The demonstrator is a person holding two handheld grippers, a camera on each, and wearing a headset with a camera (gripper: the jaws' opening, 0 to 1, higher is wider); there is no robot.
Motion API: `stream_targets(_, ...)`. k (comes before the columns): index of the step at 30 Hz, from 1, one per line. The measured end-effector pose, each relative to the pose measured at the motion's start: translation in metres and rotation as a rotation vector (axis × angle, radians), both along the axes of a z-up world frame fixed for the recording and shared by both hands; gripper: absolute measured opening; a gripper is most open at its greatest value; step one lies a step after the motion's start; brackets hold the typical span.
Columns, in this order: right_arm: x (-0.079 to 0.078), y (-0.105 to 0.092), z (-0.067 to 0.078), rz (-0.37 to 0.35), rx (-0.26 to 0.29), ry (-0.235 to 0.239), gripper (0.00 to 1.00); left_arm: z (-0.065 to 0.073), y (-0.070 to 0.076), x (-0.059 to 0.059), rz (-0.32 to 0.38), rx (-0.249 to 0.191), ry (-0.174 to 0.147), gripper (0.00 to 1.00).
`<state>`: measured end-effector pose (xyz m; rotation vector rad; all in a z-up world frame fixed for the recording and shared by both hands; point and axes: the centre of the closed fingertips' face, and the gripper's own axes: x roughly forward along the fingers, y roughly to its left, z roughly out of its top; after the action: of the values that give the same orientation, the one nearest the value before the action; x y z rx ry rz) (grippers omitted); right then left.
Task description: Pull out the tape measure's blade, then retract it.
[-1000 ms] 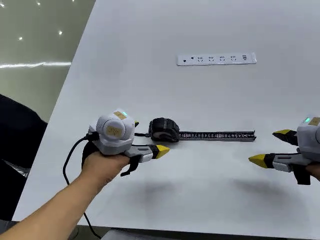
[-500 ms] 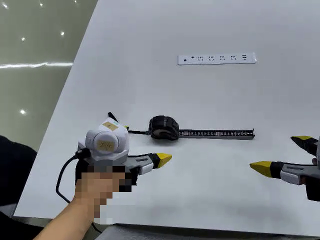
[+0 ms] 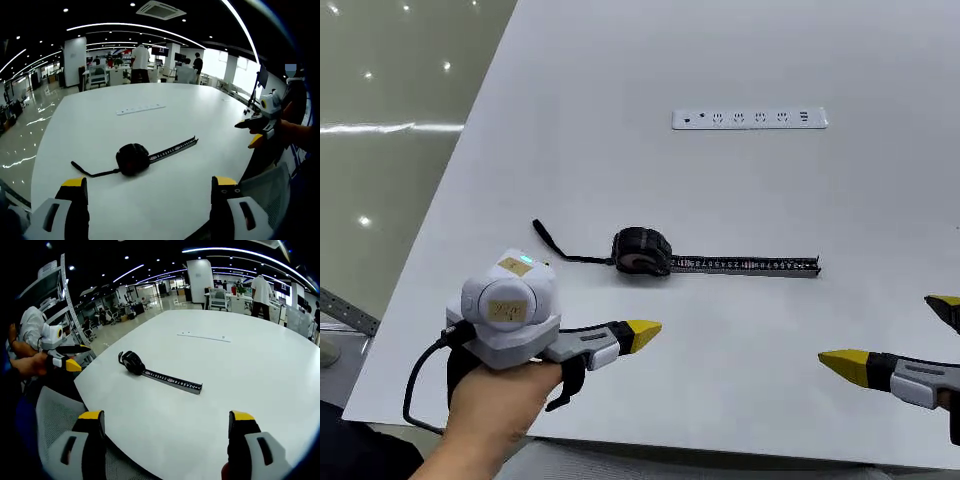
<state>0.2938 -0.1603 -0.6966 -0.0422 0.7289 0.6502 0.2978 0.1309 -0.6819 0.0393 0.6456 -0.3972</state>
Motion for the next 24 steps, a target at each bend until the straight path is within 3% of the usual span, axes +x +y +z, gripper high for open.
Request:
stream_targets(8,-0.014,-0.005,0.017,-0.029,0.012,-0.008,1.00,0.013,0.005,-0.016,0.049,-0.006,0.002,1.00)
stream_targets(12,-0.022,-0.008,0.021,-0.031,0.013,-0.009,1.00,0.017,0.007,-0.021,0.087,-0.011,-0.004,1.00)
stream_targets(13,-0.023,-0.008,0.022,-0.030,0.013,-0.008,1.00,0.016,0.011,-0.022,0.123,-0.012,-0.002,1.00)
stream_targets(14,-0.026,-0.008,0.022,-0.026,0.014,-0.005,1.00,0.018,0.017,-0.024,0.200,-0.042,-0.009,1.00)
stream_targets(15,-0.027,-0.008,0.022,-0.022,0.015,-0.002,1.00,0.020,0.012,-0.029,0.177,-0.072,-0.011,1.00)
stream_targets(16,-0.028,-0.007,0.022,-0.020,0.017,0.003,1.00,0.018,0.011,-0.033,0.150,-0.055,-0.006,1.00)
stream_targets(18,-0.030,-0.006,0.022,-0.003,0.020,0.008,1.00,0.011,0.022,-0.038,0.128,0.046,-0.001,1.00)
stream_targets(21,-0.030,-0.006,0.021,0.015,0.011,0.009,1.00,0.014,0.017,-0.035,0.189,-0.050,0.000,1.00)
stream_targets(24,-0.028,-0.008,0.021,0.015,0.010,0.011,1.00,0.013,0.012,-0.034,0.147,0.011,0.001,1.00)
